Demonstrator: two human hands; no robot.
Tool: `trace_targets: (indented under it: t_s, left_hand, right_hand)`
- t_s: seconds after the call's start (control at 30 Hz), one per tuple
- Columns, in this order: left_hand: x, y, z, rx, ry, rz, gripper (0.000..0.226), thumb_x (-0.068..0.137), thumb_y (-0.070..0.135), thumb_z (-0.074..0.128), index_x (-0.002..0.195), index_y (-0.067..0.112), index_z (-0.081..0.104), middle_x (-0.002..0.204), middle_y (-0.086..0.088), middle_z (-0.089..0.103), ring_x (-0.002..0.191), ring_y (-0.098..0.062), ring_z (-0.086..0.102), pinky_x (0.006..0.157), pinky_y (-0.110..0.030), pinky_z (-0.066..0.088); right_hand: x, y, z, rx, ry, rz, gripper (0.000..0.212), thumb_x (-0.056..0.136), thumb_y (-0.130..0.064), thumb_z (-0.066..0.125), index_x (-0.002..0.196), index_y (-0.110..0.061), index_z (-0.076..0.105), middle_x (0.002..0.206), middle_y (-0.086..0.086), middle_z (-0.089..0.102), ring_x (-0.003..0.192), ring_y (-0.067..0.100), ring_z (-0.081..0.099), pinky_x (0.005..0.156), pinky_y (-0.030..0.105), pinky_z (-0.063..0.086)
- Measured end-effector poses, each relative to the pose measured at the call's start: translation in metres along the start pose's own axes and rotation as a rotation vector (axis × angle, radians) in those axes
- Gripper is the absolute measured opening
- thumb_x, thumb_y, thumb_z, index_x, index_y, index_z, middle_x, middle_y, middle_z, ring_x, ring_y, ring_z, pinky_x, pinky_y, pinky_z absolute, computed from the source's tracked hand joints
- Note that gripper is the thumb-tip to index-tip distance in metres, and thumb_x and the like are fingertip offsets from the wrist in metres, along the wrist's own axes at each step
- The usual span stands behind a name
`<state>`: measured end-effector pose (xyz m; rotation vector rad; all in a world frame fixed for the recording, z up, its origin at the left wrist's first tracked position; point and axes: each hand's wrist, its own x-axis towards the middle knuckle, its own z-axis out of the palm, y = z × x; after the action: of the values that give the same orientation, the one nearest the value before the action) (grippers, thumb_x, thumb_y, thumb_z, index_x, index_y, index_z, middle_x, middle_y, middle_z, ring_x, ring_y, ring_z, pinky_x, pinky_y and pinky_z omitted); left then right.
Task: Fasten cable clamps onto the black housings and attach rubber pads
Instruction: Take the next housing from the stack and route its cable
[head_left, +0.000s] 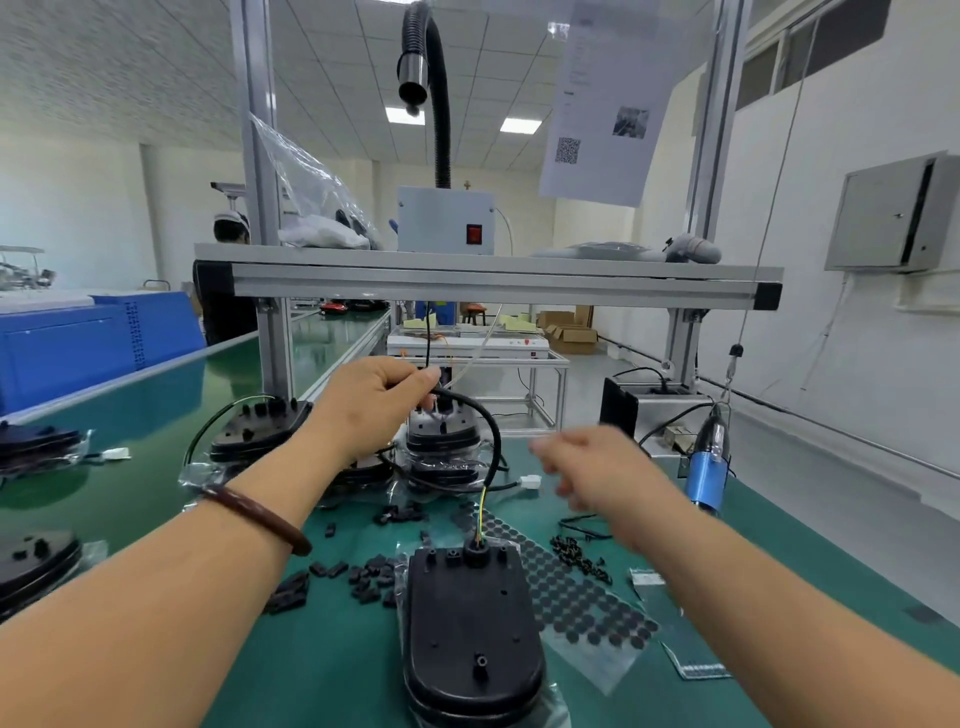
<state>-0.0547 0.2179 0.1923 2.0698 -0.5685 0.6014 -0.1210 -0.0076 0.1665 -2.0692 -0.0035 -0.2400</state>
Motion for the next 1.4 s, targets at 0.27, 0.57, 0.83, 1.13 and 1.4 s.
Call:
trace_targets:
  t_s: [0.27,0.57,0.83,1.13,1.4]
  left_hand:
    - [0.032,0.036,-0.008,0.429,-0.187,0.393,0.030,0.076,0.040,0.041,0.051,0.023,0.043,0.065,0.006,0.043,0.070,-0.003,0.039,0.062,-0.022,0.028]
    - [0.041,0.018,0.005,0.222,0.072,0.268,0.028,0.095,0.023,0.052,0.122,0.023,0.057,0.112,0.006,0.041,0.114,-0.010,0.037,0.102,-0.027,0.030]
    - [-0.016,-0.009,0.072,-0.365,-0.204,-0.287,0.015,0.098,0.032,0.047,0.104,0.037,0.060,0.104,0.009,0.066,0.097,-0.006,0.061,0.090,-0.028,0.046]
    - [-0.013,-0.022,0.090,-0.460,-0.111,-0.332,0.034,0.098,0.040,0.043,0.072,0.021,0.056,0.046,0.015,0.041,0.051,-0.007,0.035,0.061,-0.025,0.038]
    - [-0.027,-0.055,0.074,-1.365,0.172,-0.670,0.037,0.099,0.032,0.043,0.066,0.016,0.049,0.047,0.009,0.026,0.036,-0.006,0.025,0.043,-0.020,0.036]
  right_hand:
    - [0.050,-0.056,0.020,0.232,-0.389,-0.265,0.030,0.099,-0.030,0.051,0.092,-0.009,0.071,0.081,0.007,0.072,0.061,0.008,0.055,0.056,0.021,0.040]
    - [0.061,-0.037,0.011,0.155,-0.195,-0.333,0.017,0.094,-0.013,0.061,0.077,-0.012,0.062,0.072,0.006,0.062,0.052,0.010,0.044,0.049,0.021,0.038]
    - [0.071,-0.014,0.028,0.836,-0.052,-0.091,0.020,0.098,-0.004,0.050,0.079,-0.004,0.058,0.064,0.004,0.055,0.045,0.006,0.047,0.044,0.014,0.046]
    - [0.092,0.004,0.029,1.236,-0.113,0.125,0.021,0.099,-0.004,0.045,0.079,-0.005,0.054,0.060,0.004,0.057,0.043,0.005,0.042,0.036,0.012,0.032]
    - [0.125,0.016,0.039,1.345,-0.163,0.296,0.031,0.101,-0.007,0.040,0.074,-0.002,0.053,0.048,0.001,0.049,0.034,0.004,0.039,0.032,0.012,0.027]
